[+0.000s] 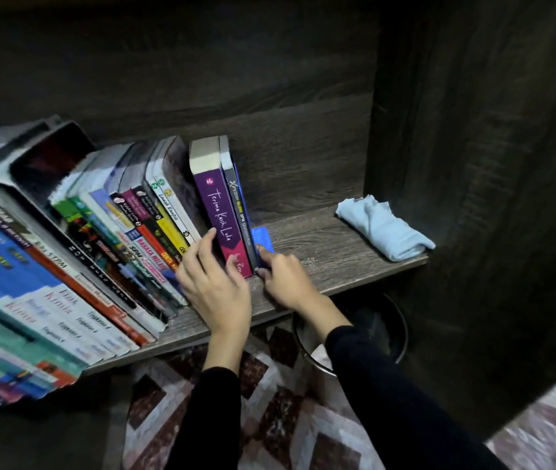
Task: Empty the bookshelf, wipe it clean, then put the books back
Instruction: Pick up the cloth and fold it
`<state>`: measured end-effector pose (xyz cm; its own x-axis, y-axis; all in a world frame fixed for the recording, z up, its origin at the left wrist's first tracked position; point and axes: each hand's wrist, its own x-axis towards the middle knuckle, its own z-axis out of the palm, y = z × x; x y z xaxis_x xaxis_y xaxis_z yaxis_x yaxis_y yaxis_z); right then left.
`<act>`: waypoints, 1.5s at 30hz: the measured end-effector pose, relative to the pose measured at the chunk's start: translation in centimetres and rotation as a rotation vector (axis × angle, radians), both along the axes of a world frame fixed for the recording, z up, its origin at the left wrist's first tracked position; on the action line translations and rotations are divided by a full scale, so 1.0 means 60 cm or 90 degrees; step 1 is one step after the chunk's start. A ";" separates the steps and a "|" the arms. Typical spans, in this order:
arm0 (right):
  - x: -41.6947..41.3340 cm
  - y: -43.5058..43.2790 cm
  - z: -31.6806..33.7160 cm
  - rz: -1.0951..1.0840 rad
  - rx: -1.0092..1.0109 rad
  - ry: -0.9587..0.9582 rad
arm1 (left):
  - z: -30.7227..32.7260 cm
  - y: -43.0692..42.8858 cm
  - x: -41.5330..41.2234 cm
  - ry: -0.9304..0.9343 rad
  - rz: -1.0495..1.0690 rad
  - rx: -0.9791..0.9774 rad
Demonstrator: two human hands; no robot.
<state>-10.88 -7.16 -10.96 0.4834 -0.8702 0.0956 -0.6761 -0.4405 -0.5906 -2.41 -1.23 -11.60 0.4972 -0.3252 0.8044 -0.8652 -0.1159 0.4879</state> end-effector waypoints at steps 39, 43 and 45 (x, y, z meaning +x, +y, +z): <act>-0.293 0.047 0.027 -0.562 -0.020 0.032 | 0.045 -0.117 -0.226 0.043 -0.281 0.584; -0.301 0.081 0.029 -0.520 -0.015 -0.054 | 0.035 -0.044 -0.219 0.249 -0.363 0.483; -0.305 0.094 0.028 -0.516 0.003 -0.097 | 0.029 -0.009 -0.219 0.315 -0.387 0.442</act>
